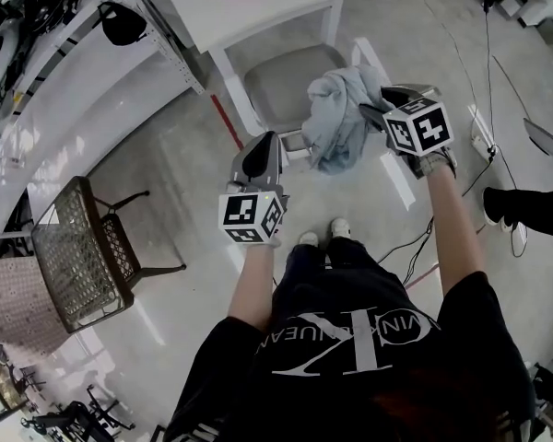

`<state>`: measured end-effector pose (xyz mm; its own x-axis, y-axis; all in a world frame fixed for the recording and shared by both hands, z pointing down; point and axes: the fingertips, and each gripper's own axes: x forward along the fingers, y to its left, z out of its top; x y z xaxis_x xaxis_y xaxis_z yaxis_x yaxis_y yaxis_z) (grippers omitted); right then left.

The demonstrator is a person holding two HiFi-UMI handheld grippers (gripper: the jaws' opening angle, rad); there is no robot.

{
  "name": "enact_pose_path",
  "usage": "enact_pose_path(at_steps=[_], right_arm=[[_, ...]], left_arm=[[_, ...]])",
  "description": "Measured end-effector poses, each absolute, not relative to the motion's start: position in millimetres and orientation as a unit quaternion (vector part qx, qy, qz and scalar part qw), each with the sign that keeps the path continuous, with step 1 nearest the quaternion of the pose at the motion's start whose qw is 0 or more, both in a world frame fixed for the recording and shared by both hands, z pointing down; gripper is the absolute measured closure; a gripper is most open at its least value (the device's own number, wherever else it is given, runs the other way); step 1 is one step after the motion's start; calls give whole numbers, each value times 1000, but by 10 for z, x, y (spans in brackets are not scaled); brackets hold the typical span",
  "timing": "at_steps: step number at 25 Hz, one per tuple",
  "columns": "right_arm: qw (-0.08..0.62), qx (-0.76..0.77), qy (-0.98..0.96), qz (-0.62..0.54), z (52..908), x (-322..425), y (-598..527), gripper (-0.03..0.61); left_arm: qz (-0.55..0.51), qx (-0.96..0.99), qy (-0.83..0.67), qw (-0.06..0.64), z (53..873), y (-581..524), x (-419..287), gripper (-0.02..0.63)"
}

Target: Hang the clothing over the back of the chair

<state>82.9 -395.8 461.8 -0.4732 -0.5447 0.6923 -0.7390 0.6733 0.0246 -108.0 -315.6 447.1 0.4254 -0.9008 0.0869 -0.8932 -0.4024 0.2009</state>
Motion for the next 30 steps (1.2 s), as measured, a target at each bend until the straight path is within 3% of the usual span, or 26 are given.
enact_pose_path(at_steps=[8,15,30], right_arm=[[314,414,-845,127,4500,932,-3711,350],[258,445,-852,94,4306,979,-3464,511],[166,406,-897,59,4012,1123,-2969,532]], left_arm=[[-19,850,-515,106,4473,-3027,-1002,604],[-19,860,-501,96,4406,-3003,-953,604],[-10,841,-536,75,4235,-2669,-681,604]])
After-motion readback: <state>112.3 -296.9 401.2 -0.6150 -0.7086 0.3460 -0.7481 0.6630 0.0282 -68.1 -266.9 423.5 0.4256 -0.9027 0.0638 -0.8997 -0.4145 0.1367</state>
